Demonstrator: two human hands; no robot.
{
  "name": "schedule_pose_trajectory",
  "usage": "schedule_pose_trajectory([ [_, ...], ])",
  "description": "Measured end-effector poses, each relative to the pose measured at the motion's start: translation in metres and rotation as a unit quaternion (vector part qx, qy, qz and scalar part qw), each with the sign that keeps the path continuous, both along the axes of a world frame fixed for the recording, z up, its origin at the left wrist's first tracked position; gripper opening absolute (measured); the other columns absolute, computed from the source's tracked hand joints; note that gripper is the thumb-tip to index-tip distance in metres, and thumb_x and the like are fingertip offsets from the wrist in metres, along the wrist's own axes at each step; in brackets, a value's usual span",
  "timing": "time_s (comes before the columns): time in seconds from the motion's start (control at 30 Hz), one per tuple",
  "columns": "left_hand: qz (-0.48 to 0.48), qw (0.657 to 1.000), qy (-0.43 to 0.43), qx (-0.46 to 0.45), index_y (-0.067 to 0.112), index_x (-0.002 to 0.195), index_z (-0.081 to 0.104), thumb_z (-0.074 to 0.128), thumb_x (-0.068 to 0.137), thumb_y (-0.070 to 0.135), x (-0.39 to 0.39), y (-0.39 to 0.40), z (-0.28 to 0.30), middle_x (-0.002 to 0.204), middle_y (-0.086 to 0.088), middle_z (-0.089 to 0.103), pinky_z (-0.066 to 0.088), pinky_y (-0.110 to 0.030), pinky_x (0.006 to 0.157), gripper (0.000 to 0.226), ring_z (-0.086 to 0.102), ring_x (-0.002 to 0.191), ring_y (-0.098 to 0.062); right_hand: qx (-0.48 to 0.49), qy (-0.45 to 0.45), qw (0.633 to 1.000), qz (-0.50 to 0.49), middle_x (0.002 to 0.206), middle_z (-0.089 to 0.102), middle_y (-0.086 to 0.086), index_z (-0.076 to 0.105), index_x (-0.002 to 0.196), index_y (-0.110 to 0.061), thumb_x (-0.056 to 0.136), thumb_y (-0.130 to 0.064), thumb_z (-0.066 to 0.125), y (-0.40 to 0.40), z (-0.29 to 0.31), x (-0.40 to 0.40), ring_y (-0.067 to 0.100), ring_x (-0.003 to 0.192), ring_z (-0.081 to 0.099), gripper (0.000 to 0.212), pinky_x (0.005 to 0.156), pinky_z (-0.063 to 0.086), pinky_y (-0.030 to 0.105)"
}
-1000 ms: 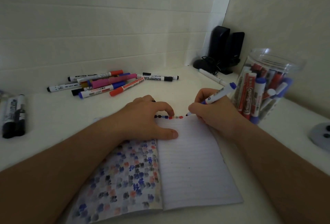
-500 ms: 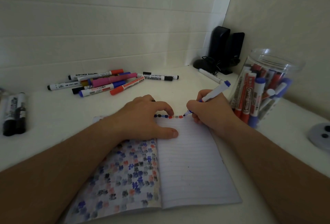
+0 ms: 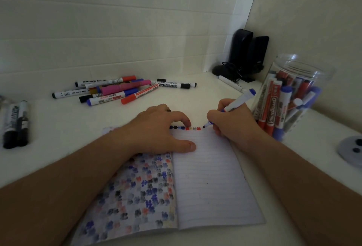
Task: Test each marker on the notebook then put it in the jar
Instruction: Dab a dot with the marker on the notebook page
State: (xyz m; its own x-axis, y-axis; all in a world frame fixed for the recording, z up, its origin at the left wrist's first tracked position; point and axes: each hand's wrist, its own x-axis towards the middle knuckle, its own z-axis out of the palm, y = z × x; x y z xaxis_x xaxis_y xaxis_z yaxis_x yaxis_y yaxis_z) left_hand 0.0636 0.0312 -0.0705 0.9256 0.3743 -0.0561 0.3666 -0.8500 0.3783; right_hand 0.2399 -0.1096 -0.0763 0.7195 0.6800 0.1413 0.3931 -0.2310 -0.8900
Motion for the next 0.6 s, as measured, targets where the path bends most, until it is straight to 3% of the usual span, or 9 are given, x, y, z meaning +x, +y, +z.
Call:
schedule_pose_trajectory([
  [0.17, 0.000, 1.000, -0.001, 0.001, 0.060, 0.125, 0.049, 0.064, 0.070, 0.084, 0.0009, -0.0007, 0.0005, 0.112, 0.013, 0.045, 0.047, -0.038, 0.096, 0.062, 0.046, 0.108, -0.012, -0.023, -0.030, 0.999, 0.014, 0.055, 0.056, 0.010, 0.049, 0.064, -0.011, 0.074, -0.010, 0.071, 0.0013, -0.0002, -0.0024, 0.021, 0.053, 0.057, 0.025, 0.055, 0.049, 0.035],
  [0.37, 0.001, 1.000, -0.003, 0.001, 0.061, 0.124, 0.049, 0.064, 0.070, 0.084, 0.0012, -0.0003, 0.0001, 0.111, 0.014, 0.045, 0.046, -0.036, 0.094, 0.062, 0.046, 0.107, -0.012, -0.016, -0.034, 0.999, -0.004, 0.050, 0.038, -0.005, 0.038, 0.059, -0.019, 0.073, -0.011, 0.067, 0.0034, -0.0027, 0.0008, 0.018, 0.053, 0.042, 0.034, 0.051, 0.036, 0.030],
  [0.47, -0.001, 1.000, -0.003, 0.003, 0.061, 0.124, 0.049, 0.062, 0.068, 0.086, 0.0011, -0.0001, -0.0002, 0.111, 0.014, 0.045, 0.046, -0.037, 0.095, 0.063, 0.046, 0.108, -0.011, 0.018, 0.013, 1.000, 0.002, 0.050, 0.049, 0.002, 0.044, 0.064, -0.012, 0.079, -0.005, 0.067, 0.0012, -0.0029, 0.0014, 0.020, 0.051, 0.049, 0.029, 0.051, 0.042, 0.032],
  [0.6, -0.002, 1.000, -0.004, 0.003, 0.061, 0.124, 0.049, 0.063, 0.069, 0.086, 0.0008, 0.0001, -0.0001, 0.111, 0.014, 0.045, 0.047, -0.038, 0.096, 0.062, 0.047, 0.107, -0.011, 0.012, -0.007, 1.000, 0.016, 0.054, 0.057, 0.007, 0.049, 0.067, -0.009, 0.079, -0.006, 0.071, -0.0006, -0.0028, -0.0024, 0.018, 0.051, 0.058, 0.025, 0.051, 0.047, 0.031],
])
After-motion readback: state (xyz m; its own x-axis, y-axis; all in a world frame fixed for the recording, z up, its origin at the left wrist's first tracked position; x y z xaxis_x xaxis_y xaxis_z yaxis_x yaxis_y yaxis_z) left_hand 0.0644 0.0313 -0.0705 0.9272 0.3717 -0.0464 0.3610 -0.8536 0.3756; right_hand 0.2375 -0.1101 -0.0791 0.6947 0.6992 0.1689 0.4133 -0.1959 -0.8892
